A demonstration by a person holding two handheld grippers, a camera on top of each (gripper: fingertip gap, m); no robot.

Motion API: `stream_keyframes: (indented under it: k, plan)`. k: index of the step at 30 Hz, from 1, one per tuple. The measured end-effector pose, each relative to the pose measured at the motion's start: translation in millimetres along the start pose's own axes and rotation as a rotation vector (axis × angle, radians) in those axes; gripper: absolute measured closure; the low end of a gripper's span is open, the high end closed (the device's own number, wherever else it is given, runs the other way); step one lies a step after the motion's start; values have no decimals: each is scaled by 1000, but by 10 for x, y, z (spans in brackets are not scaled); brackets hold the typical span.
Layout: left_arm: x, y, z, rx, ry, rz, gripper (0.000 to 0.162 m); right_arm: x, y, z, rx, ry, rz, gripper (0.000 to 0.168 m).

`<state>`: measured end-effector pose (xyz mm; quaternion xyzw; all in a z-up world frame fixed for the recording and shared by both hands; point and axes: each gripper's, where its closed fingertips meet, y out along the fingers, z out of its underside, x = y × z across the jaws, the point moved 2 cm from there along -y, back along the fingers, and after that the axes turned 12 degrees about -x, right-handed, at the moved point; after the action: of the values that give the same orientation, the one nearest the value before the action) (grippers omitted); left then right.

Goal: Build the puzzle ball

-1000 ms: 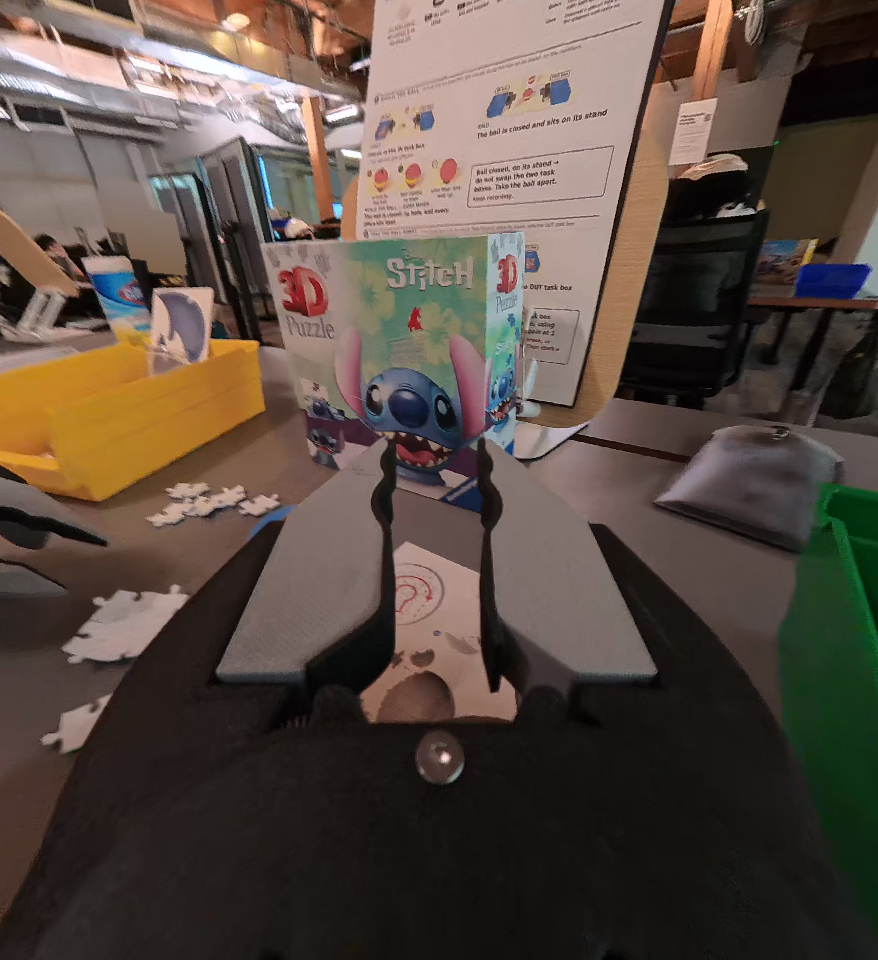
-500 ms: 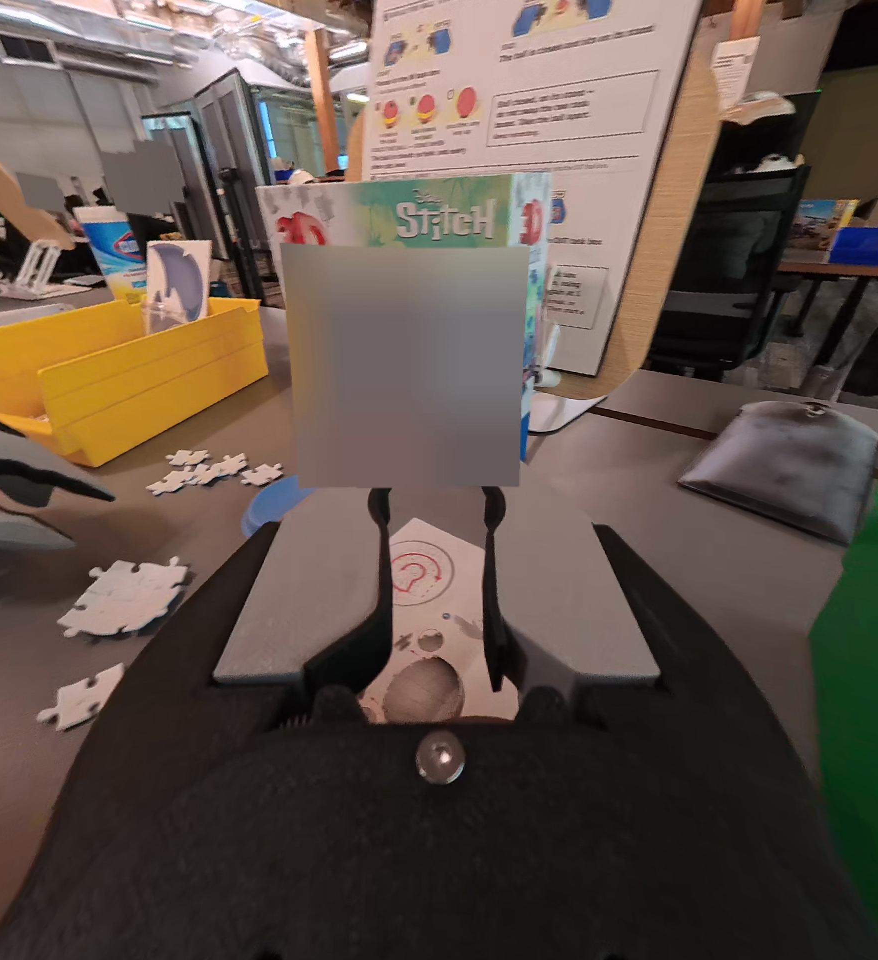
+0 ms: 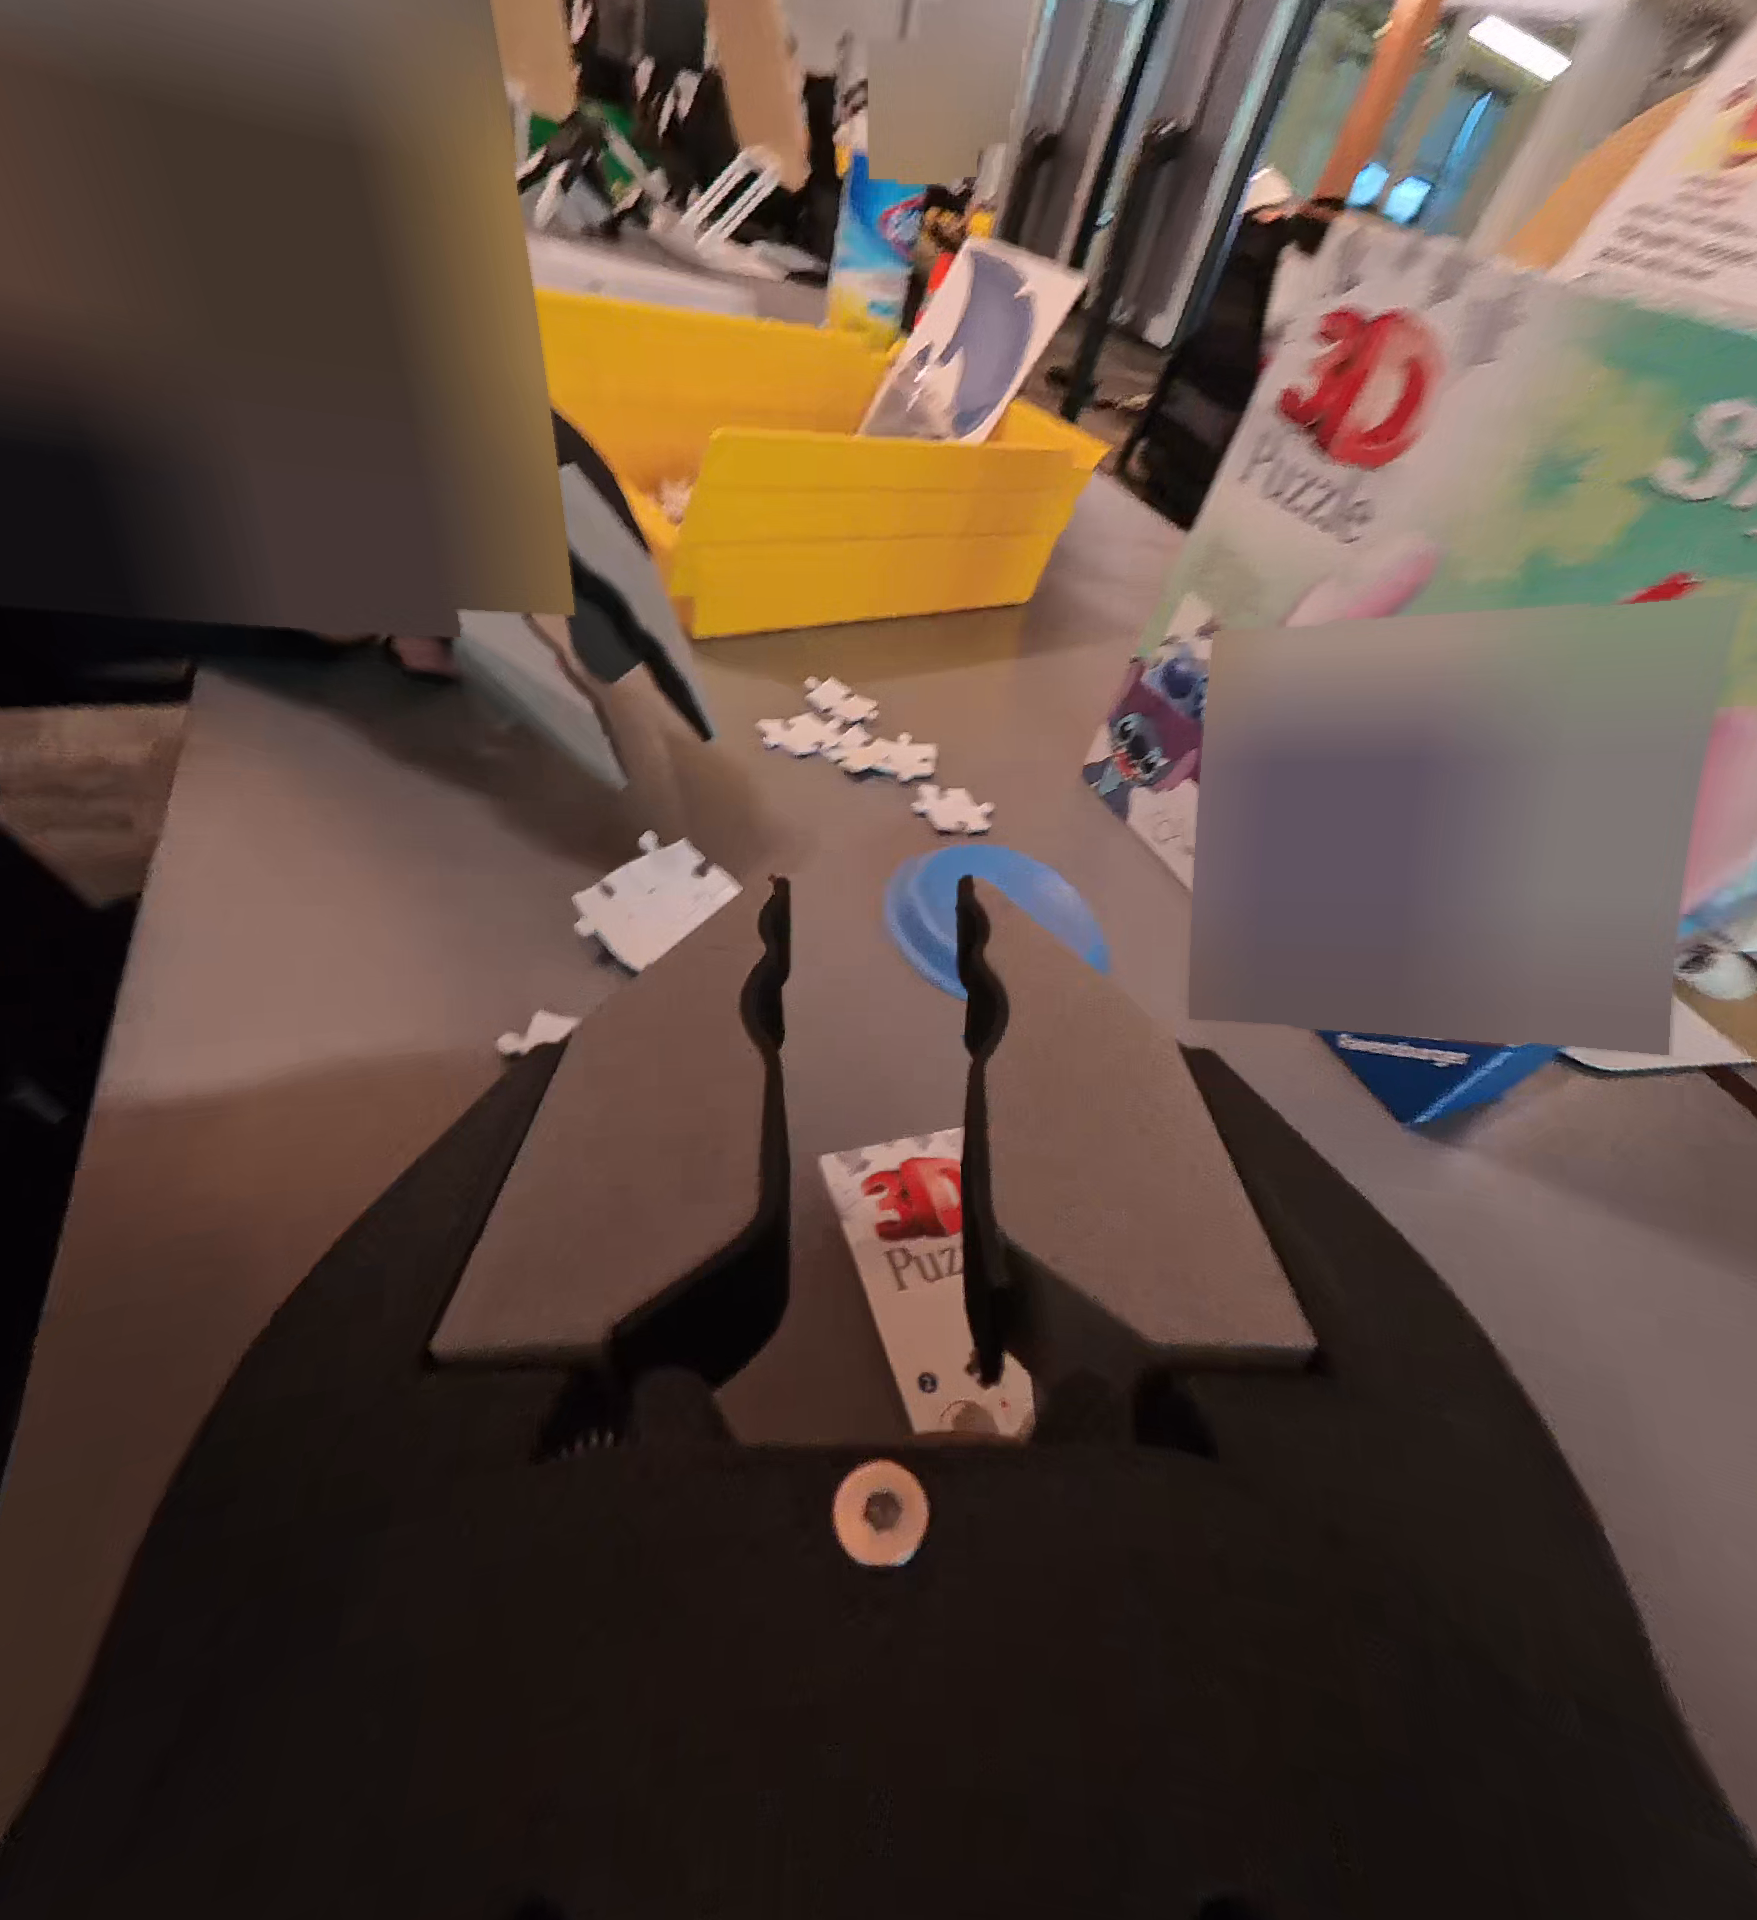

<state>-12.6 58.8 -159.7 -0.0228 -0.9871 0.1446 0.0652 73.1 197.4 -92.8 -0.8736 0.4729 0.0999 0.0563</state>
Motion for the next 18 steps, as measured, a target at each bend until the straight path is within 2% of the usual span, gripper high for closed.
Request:
stream_keyframes:
  k: [12, 18]
  plan:
    - [-26, -19, 14, 5, 2, 17, 129, 433, 106, 593, 320, 29, -244, 137]
    - [-15, -19, 24, 10, -15, 20, 128, 462, 112, 605, 326, 38, -259, 138]
